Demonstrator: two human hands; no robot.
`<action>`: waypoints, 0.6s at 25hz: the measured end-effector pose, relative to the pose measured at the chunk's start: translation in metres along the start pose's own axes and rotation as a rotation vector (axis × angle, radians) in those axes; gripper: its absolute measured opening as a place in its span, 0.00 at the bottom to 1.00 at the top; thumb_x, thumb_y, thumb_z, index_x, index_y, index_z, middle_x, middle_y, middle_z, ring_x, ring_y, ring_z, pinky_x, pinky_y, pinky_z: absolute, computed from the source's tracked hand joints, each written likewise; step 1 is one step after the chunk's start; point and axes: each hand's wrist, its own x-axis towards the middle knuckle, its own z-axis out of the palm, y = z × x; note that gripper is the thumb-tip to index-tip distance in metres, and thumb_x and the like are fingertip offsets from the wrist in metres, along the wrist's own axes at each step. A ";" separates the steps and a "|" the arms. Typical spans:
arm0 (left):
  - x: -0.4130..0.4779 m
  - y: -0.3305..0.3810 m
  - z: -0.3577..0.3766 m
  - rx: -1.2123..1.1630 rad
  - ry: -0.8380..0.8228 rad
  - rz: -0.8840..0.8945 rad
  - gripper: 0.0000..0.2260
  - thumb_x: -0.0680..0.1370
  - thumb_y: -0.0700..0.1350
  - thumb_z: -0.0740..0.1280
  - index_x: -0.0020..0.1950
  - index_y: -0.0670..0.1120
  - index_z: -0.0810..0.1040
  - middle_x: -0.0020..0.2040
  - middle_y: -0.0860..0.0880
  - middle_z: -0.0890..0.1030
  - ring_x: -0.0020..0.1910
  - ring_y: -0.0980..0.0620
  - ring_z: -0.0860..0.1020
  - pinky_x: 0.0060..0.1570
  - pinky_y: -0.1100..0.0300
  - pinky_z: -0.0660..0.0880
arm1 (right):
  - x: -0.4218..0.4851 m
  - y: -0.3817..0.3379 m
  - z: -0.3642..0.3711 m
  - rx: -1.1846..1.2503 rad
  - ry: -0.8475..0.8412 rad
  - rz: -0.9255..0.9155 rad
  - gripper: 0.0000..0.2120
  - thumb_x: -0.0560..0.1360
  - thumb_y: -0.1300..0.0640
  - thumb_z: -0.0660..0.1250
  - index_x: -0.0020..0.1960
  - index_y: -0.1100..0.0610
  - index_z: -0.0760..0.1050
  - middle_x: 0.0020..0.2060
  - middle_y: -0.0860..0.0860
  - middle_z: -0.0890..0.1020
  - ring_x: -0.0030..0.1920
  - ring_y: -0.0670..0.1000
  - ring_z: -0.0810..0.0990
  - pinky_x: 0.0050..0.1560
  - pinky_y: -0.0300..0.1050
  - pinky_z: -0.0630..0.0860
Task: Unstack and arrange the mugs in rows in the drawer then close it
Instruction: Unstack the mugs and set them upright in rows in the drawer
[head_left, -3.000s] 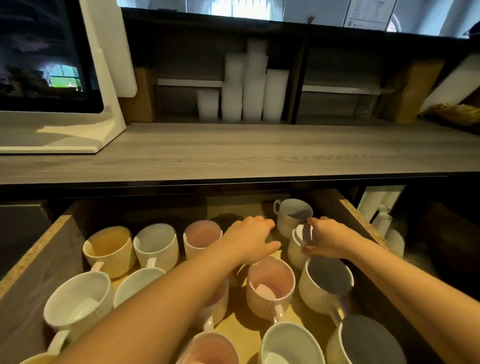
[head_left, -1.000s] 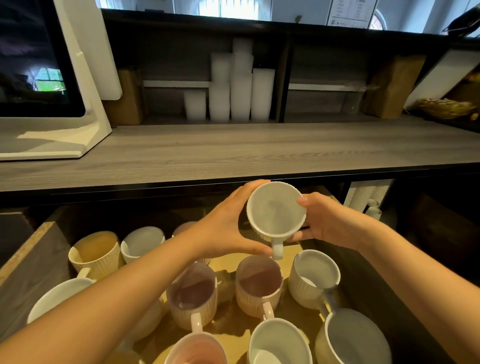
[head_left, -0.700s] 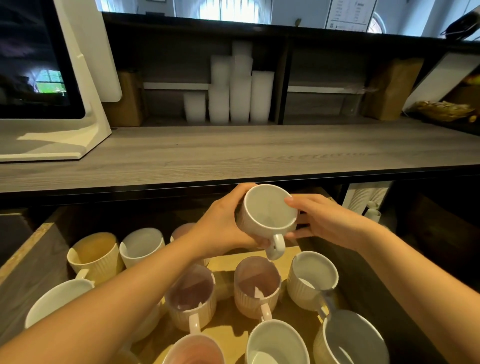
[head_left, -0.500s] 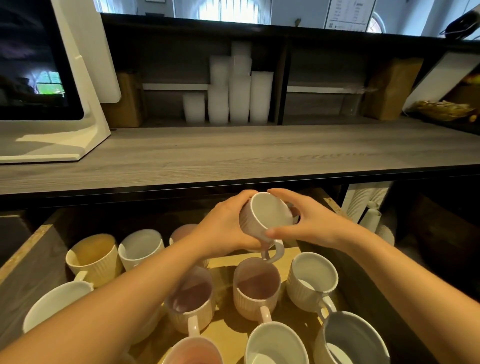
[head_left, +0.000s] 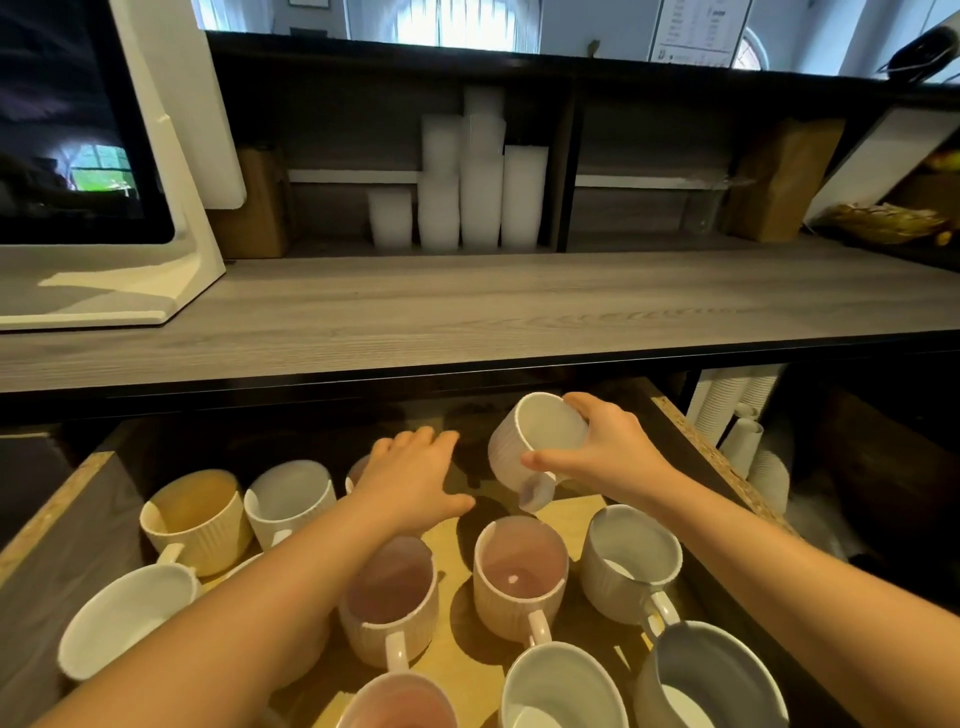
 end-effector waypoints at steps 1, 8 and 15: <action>-0.002 -0.007 0.003 0.056 -0.028 -0.063 0.34 0.75 0.60 0.63 0.76 0.49 0.54 0.74 0.46 0.63 0.72 0.44 0.61 0.70 0.48 0.58 | 0.002 0.001 0.005 0.022 0.006 0.027 0.36 0.64 0.45 0.76 0.67 0.53 0.67 0.52 0.46 0.72 0.53 0.47 0.73 0.46 0.38 0.73; -0.009 -0.037 0.013 0.049 -0.048 -0.195 0.26 0.78 0.55 0.59 0.74 0.49 0.57 0.71 0.46 0.68 0.69 0.44 0.66 0.69 0.48 0.59 | 0.025 -0.009 0.030 -0.158 -0.087 0.088 0.37 0.64 0.43 0.75 0.67 0.57 0.68 0.57 0.54 0.78 0.55 0.52 0.77 0.51 0.46 0.80; -0.009 -0.043 0.016 0.049 0.040 -0.185 0.25 0.77 0.56 0.62 0.72 0.48 0.62 0.68 0.46 0.71 0.67 0.46 0.69 0.67 0.51 0.63 | 0.036 -0.027 0.049 -0.353 -0.286 0.112 0.38 0.65 0.46 0.76 0.70 0.55 0.65 0.62 0.53 0.75 0.59 0.52 0.76 0.51 0.42 0.78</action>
